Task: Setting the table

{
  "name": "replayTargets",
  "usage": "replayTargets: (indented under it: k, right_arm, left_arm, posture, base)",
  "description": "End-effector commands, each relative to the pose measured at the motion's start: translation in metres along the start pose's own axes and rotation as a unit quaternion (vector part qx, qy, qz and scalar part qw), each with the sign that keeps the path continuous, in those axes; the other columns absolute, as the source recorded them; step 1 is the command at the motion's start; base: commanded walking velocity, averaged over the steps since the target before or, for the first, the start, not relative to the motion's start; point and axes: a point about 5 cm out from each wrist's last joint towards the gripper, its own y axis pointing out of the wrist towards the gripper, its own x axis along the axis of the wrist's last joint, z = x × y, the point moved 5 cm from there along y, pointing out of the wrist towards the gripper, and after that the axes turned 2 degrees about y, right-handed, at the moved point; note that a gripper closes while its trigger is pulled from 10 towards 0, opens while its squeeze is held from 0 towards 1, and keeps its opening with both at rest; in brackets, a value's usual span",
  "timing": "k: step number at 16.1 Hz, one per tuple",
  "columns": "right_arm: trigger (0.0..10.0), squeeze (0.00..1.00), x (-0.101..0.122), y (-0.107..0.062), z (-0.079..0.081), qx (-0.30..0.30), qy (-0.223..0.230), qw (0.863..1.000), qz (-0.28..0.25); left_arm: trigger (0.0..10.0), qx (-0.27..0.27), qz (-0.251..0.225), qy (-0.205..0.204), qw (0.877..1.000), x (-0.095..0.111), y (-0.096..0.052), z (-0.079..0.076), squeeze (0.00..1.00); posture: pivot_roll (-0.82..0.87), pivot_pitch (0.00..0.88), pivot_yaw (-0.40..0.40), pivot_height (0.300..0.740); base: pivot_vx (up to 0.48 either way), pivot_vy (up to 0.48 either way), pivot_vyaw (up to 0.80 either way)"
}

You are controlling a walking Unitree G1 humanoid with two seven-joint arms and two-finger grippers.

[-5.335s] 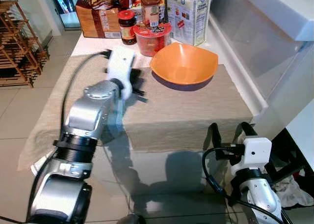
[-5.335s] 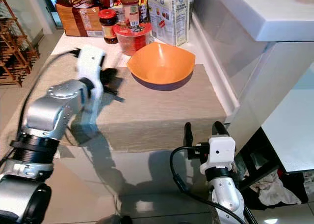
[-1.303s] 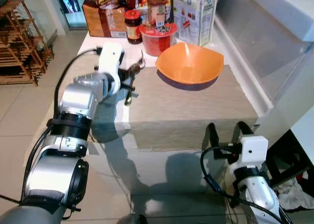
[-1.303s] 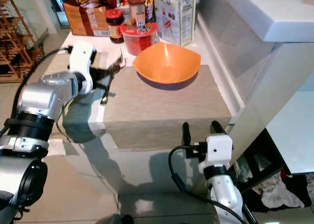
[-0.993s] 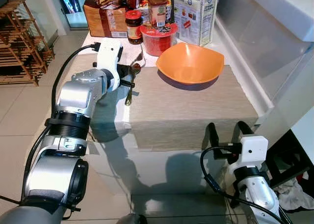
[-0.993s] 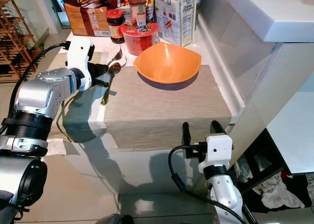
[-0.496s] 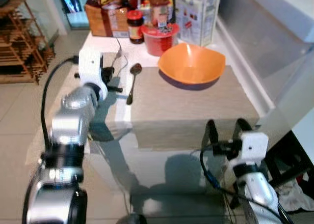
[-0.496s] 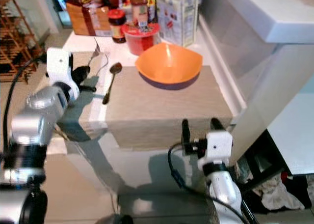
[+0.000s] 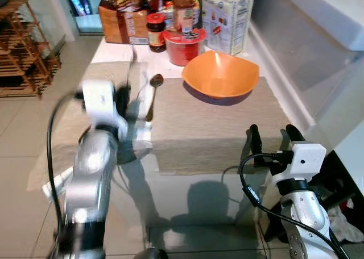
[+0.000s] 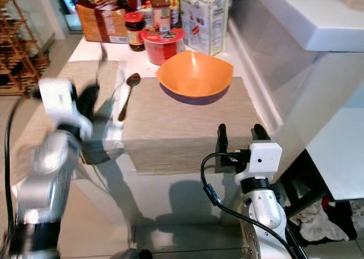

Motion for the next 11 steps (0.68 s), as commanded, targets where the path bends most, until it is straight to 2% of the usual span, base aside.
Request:
replayTargets:
  k: [1, 3, 7, 9, 11]
  right_arm:
    - [10.0, 0.0, 0.0, 0.001, -0.002, -0.003, 0.004, 1.0, -0.003]
    - [10.0, 0.0, -0.001, 0.002, -0.002, 0.0, 0.004, 1.0, -0.003]
    - [10.0, 0.0, -0.005, 0.003, 0.001, 0.008, 0.007, 1.0, 0.005]
    - [10.0, 0.0, -0.009, 0.002, 0.0, 0.009, 0.007, 1.0, 0.011]
    - [10.0, 0.0, -0.012, 0.002, -0.001, 0.01, 0.006, 1.0, 0.016]
  left_arm:
    - [0.0, -0.007, -0.029, 0.001, 1.0, 0.015, -0.002, -0.002, 0.0]
    - [0.0, 0.0, -0.012, 0.001, 1.0, 0.01, -0.001, 0.0, 0.0]
    - [0.0, -0.044, -0.006, -0.001, 0.999, 0.005, 0.001, -0.021, 0.0]
    - [0.0, -0.038, -0.004, -0.009, 0.999, 0.005, 0.006, -0.019, 0.0]
    - [0.0, -0.037, -0.006, -0.017, 0.999, 0.007, 0.009, -0.018, 0.0]
  posture:
    - [-0.1, 0.007, 0.044, 0.74]
    - [-0.09, 0.002, 0.039, 0.74]
    - [-0.09, 0.0, 0.034, 0.74]
    - [-0.1, 0.0, 0.032, 0.74]
    - [-0.1, 0.0, 0.03, 0.74]
  base:
    - [0.0, 0.0, 0.0]
    - [0.0, 0.0, 0.0]
    - [0.0, 0.0, 0.0]
    - [0.0, 0.0, 0.0]
    - [-0.418, 0.0, 0.0]
